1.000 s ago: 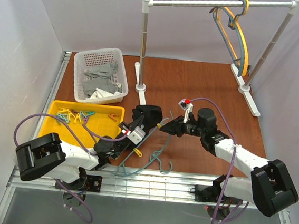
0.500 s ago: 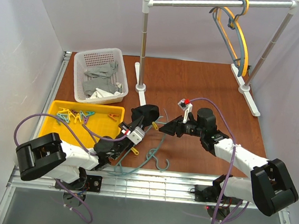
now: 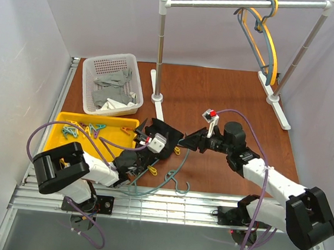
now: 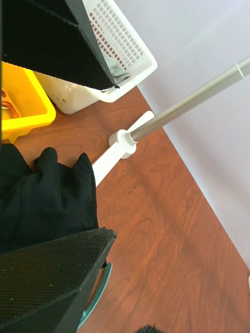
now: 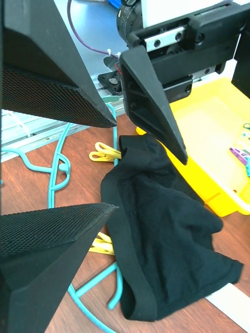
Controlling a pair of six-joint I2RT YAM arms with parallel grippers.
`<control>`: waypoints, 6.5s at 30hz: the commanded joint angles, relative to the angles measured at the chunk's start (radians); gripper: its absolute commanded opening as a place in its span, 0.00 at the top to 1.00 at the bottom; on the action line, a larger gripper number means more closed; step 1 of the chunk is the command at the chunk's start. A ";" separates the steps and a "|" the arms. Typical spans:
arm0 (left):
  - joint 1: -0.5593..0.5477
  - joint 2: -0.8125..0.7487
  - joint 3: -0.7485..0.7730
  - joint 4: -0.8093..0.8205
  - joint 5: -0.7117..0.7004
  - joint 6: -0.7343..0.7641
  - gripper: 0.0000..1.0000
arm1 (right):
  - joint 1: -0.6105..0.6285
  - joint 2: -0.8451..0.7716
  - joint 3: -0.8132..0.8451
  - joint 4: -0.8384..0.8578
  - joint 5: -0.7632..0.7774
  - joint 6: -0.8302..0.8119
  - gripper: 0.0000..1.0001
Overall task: Clip the underwear to the hanger
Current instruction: Clamp the underwear onto the hanger, then pick up the hanger at the center of the board, then place the hanger at the clothesline.
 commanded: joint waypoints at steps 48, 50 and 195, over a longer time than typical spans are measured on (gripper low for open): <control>-0.280 0.066 0.510 -1.779 0.273 -0.952 0.50 | -0.336 -0.329 -0.124 -0.109 -0.225 -0.117 0.47; -0.280 0.096 0.535 -1.797 0.307 -0.955 0.54 | -0.337 -0.327 -0.126 -0.108 -0.227 -0.117 0.47; 0.545 0.623 1.793 -1.038 0.740 -1.719 1.00 | -0.394 -0.455 -0.115 -0.210 -0.118 -0.157 0.46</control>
